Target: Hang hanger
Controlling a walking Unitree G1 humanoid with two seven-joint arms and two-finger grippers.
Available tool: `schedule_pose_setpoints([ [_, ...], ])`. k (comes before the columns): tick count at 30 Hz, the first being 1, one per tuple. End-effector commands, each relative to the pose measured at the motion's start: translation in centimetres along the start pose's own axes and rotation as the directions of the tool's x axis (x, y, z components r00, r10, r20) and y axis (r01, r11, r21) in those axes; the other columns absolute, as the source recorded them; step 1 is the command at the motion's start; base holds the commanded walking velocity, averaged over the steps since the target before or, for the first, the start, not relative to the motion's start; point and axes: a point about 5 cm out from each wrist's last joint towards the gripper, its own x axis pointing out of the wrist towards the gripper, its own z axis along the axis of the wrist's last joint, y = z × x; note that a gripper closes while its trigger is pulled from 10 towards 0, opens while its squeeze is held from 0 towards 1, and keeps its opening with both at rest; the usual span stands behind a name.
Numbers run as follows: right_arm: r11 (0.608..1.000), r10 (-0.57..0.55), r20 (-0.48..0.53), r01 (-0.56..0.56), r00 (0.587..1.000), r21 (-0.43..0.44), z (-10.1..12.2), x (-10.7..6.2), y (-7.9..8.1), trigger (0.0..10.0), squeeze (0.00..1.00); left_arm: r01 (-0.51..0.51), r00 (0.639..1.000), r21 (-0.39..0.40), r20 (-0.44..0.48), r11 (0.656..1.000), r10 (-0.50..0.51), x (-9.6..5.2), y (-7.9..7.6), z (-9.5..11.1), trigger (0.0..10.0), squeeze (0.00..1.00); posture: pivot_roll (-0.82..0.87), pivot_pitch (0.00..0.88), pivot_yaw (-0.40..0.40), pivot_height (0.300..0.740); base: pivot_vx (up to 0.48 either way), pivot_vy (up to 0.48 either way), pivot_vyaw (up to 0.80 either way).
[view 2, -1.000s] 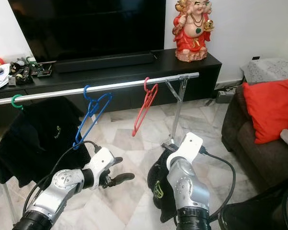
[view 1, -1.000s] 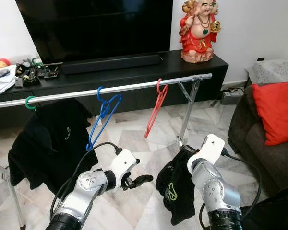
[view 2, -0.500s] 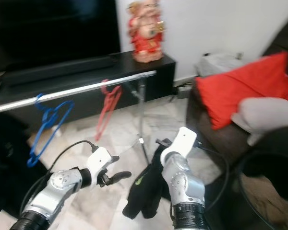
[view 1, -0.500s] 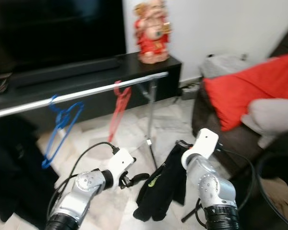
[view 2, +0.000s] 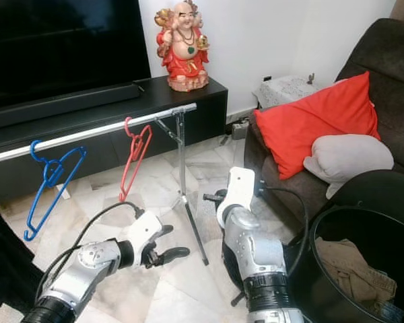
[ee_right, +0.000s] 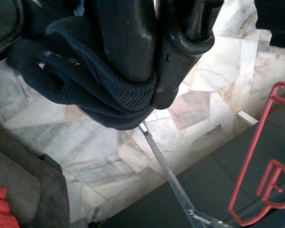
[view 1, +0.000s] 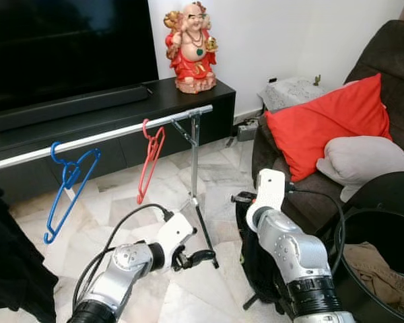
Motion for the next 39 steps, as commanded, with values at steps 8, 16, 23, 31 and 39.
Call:
schedule_pose_setpoints([
  [8, 0.999, 0.006, 0.059, -0.009, 0.998, 0.047, 1.8, -1.0, 1.3, 10.0, 0.00, 0.025, 0.999, -0.004, 0.040, 1.000, -0.025, 0.5, 0.0, 2.6, 10.0, 0.00, 0.02, 0.031, 0.016, 0.740, 0.000, 0.000, 0.00],
  [16, 0.995, 0.017, 0.079, -0.025, 0.997, 0.092, 2.5, -1.9, 3.3, 10.0, 0.00, 0.032, 0.997, -0.041, 0.066, 0.999, -0.029, 1.2, -1.6, 4.4, 10.0, 0.00, 0.02, 0.032, 0.016, 0.740, 0.000, 0.000, 0.00],
  [23, 0.992, 0.037, 0.071, -0.046, 0.997, 0.120, 2.2, -2.6, 4.9, 10.0, 0.00, 0.037, 0.997, -0.081, 0.066, 0.996, -0.031, 1.6, -3.2, 4.8, 10.0, 0.00, 0.02, 0.033, 0.017, 0.740, 0.000, 0.000, 0.00],
  [31, 0.994, 0.100, 0.094, -0.103, 0.991, 0.027, 2.1, -3.6, 6.8, 10.0, 0.00, -0.141, 0.987, -0.166, 0.048, 0.976, 0.151, 1.6, -2.5, 4.5, 10.0, 0.00, 0.02, 0.035, 0.015, 0.740, 0.000, 0.000, 0.00],
  [39, 0.973, 0.016, 0.078, -0.034, 0.997, 0.227, 1.5, -3.7, 6.4, 10.0, 0.00, -0.435, 0.896, -0.242, -0.020, 0.867, 0.444, 0.4, 0.5, 3.3, 10.0, 0.00, 0.02, 0.032, 0.006, 0.740, 0.000, 0.000, 0.00],
])
